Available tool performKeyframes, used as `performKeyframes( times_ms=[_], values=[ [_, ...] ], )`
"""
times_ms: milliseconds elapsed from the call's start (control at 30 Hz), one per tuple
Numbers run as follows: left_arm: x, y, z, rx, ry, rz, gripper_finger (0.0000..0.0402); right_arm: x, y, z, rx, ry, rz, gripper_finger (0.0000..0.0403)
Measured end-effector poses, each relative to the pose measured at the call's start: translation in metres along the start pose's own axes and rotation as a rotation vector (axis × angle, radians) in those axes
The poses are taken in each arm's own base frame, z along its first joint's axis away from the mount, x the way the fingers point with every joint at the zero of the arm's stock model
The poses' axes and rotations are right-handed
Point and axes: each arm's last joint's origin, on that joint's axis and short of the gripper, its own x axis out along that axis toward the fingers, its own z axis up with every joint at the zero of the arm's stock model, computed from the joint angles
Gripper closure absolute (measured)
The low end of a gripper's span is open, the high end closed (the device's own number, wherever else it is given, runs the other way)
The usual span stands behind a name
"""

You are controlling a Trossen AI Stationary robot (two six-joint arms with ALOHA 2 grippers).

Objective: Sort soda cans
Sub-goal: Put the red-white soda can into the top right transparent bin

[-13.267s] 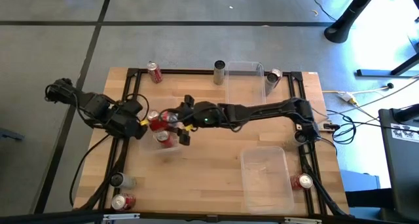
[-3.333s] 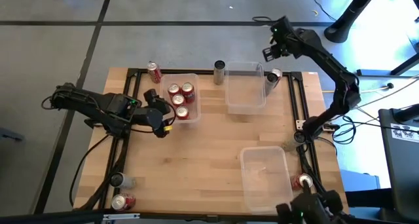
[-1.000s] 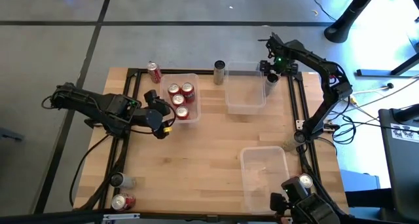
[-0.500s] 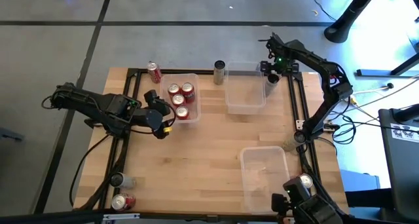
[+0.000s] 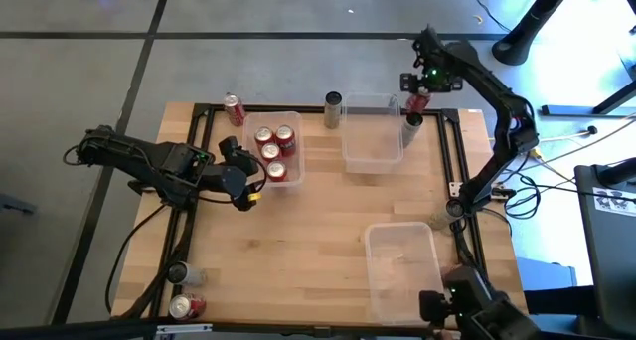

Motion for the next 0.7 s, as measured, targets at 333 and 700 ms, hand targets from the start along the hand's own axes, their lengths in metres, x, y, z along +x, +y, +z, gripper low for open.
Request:
performKeyframes(
  times_ms=[333,700],
  values=[
    [0.000,0.000,0.000,0.000,0.000,0.000,0.0125,-0.068,0.008,0.013,-0.065,-0.157,0.091,0.0122],
    [0.000,0.000,0.000,0.003,0.000,0.000,0.0125,-0.106,0.056,-0.015,-0.303,-0.226,0.240,0.0122]
  ],
)
